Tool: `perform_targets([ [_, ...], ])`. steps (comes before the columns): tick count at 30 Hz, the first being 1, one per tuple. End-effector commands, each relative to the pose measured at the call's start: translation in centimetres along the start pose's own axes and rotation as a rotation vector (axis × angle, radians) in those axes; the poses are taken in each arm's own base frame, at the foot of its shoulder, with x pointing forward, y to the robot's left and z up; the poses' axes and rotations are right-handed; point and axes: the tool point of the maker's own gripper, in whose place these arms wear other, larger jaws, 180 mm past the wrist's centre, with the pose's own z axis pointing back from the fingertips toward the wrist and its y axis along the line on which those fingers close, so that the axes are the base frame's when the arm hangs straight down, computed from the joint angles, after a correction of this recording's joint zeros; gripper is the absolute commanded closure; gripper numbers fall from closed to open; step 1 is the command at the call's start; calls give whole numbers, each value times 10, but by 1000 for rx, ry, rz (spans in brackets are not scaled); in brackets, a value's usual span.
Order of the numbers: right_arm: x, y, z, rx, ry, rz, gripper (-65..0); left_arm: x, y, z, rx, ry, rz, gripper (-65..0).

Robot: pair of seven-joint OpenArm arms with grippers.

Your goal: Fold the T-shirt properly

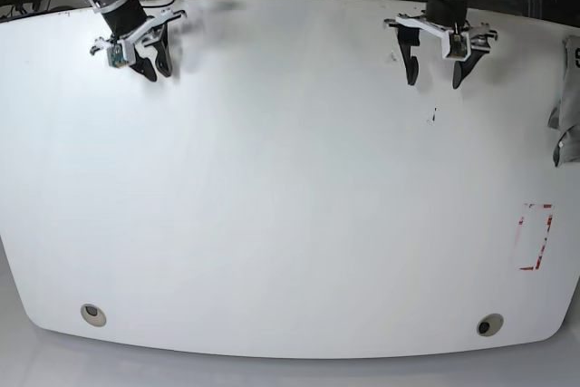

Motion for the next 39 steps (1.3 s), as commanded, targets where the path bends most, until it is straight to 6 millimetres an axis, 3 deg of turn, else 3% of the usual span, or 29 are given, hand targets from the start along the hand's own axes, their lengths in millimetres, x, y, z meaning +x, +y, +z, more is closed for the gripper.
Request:
perform_targets([
  [1, 11, -7, 23, -30, -52, -18, -159, 10, -5, 26, -5, -14, 9, -422],
  [8, -28, 13, 80, -28, 44, -168, -154, -37, -10, 94, -17, 205, 13, -419],
  [13, -60, 31, 127, -39, 135, -255, -154, -64, -13, 131, -31, 333, 16, -336],
  [15, -74, 42, 141, -56, 161, -301, -154, -69, -14, 137, -34, 354, 18, -322],
  [19, -117, 77, 168, -51, 286, -383, -154, -108, -11, 164, -44, 481, 10, -322],
  [23, -161, 110, 183, -32, 359, -469, -154, -165, -19, 184, -86, 619, 19, -319],
  [28, -200, 120, 173, -33, 409, -527, -154, -217, -29, 192, -144, 675, 19, -319],
  [33, -244, 122, 151, -45, 501, -536, -154, -271, -17, 190, -117, 731, 15, -324],
  [39, -283, 118, 124, -47, 606, -516, -154, -322, -1, 166, -66, 843, 15, -324],
])
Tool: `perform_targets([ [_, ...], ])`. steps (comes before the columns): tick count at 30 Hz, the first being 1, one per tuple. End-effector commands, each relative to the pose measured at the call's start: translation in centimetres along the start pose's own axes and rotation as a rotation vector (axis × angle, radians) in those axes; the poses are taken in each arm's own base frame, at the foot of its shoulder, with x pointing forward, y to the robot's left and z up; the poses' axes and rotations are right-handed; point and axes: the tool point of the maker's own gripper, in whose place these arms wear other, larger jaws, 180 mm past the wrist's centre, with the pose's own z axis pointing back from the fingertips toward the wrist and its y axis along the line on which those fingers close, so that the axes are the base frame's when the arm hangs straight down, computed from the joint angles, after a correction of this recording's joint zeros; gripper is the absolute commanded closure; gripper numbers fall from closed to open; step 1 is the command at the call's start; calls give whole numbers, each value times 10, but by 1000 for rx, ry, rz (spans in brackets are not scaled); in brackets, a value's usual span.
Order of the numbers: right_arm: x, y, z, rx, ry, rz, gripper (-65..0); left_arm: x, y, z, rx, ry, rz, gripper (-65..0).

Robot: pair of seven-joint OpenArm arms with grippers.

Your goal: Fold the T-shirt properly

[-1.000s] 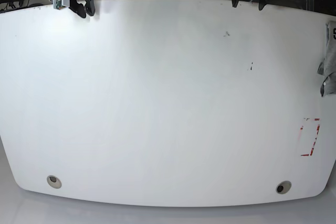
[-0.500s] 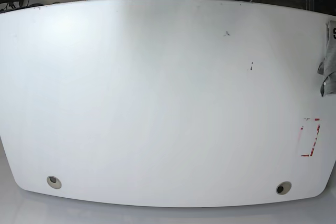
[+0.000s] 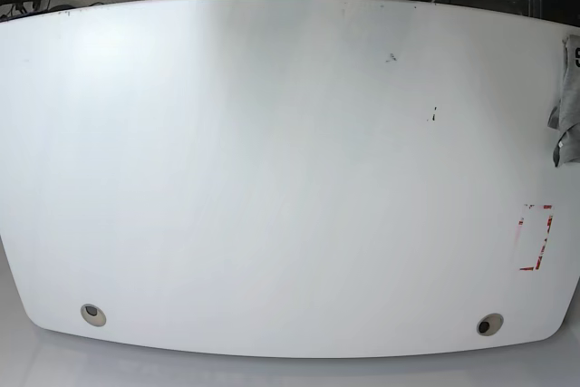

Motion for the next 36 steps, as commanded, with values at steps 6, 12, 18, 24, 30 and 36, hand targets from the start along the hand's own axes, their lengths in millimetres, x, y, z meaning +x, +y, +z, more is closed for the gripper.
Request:
perform_targets([
  [6, -9, -24, -24, -73, 85, 12, -159, -25, 9, -29, 18, 134, 27, -324],
  [12, 3, -40, -43, -111, 124, 47, -160, -16, 16, -55, 37, 221, 49, -321],
  [18, 14, -51, -61, -148, 173, 84, -160, 0, 21, -73, 46, 303, 65, -318],
  [24, 29, -60, -69, -178, 195, 178, -160, 21, 8, -88, 29, 317, 82, -319],
  [30, 32, -62, -70, -187, 194, 196, -160, 22, 7, -91, 28, 343, 89, -321],
  [36, 35, -60, -73, -182, 189, 197, -160, 23, 5, -91, 26, 337, 89, -322],
])
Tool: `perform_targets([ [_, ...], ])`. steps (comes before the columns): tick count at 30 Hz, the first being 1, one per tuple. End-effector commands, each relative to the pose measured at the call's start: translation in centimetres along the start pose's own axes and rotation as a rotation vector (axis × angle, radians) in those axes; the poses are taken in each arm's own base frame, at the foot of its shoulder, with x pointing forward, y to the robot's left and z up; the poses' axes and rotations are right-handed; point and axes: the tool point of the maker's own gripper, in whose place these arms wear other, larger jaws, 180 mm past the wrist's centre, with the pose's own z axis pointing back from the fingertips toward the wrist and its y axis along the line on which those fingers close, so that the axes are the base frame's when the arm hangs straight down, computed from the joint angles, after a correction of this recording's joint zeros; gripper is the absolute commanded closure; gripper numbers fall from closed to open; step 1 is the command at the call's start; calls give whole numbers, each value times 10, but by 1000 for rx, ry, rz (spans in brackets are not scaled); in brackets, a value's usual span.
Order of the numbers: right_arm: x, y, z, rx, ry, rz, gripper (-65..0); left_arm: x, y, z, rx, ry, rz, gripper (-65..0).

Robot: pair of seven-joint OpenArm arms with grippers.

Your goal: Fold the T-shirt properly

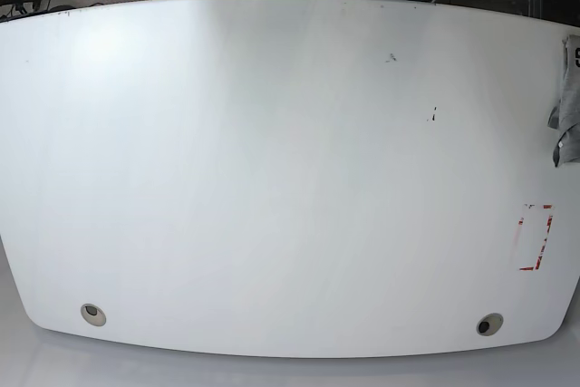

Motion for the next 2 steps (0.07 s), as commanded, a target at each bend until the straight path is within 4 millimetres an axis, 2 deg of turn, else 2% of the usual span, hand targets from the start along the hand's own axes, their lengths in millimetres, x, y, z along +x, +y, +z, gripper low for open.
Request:
perform_targets([
  [1, -1, -5, 2, -2, -4, 5, -160, -2, 1, 1, 1, -4, -3, -324],
  [2, 0, -5, 2, -2, -6, 6, -160, 1, 1, 0, 0, -11, -4, -324],
])
